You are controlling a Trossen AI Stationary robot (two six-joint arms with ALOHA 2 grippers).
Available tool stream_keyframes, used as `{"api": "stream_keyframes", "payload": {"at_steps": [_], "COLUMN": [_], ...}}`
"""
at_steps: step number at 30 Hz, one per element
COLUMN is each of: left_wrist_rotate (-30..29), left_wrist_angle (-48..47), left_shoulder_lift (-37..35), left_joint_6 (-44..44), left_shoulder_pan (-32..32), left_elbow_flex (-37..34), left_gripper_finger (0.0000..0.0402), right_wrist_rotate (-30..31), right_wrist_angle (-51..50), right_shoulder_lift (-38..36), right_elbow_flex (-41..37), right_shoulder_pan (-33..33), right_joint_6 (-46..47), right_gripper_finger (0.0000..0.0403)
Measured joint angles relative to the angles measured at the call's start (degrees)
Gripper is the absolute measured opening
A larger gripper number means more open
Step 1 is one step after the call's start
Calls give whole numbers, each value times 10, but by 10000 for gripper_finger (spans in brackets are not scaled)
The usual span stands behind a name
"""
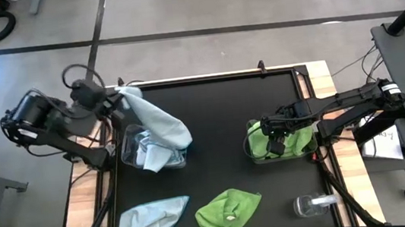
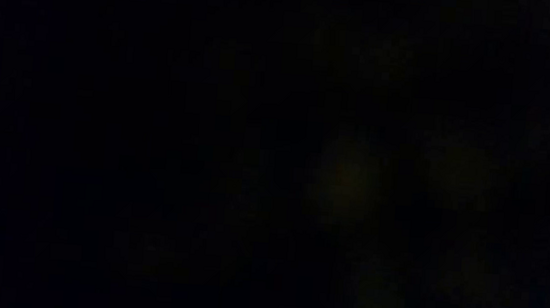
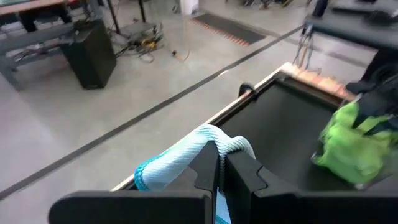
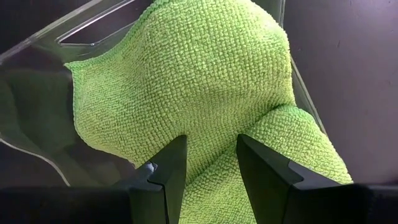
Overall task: Sort microfiber towel by color & place in baskets
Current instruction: Put the blue towel into the left transparent bin
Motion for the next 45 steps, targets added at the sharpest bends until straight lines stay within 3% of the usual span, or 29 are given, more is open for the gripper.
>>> {"api": "stream_keyframes", "payload": {"at_steps": [8,17,22,25,28,38,45], "left_wrist_rotate": [8,121,136,136,136,155,219], "left_wrist_angle": [35,28,26,0,-67,-63,-63], "left_shoulder_lift": [33,71,97,107,112,83,78], "left_joint_6": [89,103,125,128,68,24,-17], "left_shoulder_pan": [-6,-22,-42,-52,-55,-60,-62], "left_elbow_flex": [111,158,218,259,290,252,147], "left_gripper_finger": [0,0,0,0,0,0,0], "right_wrist_rotate": [0,-1,-4,-13,-17,-17,-17], "right_wrist_angle": [0,0,0,-1,-1,-1,-1], "right_shoulder_lift": [0,0,0,0,0,0,0], "right_elbow_flex": [0,0,0,0,0,0,0], "right_shoulder_pan": [0,0,0,0,0,0,0], "right_joint_6": [14,14,27,28,28,28,28], "right_gripper_finger": [137,137,137,137,137,137,137]}}
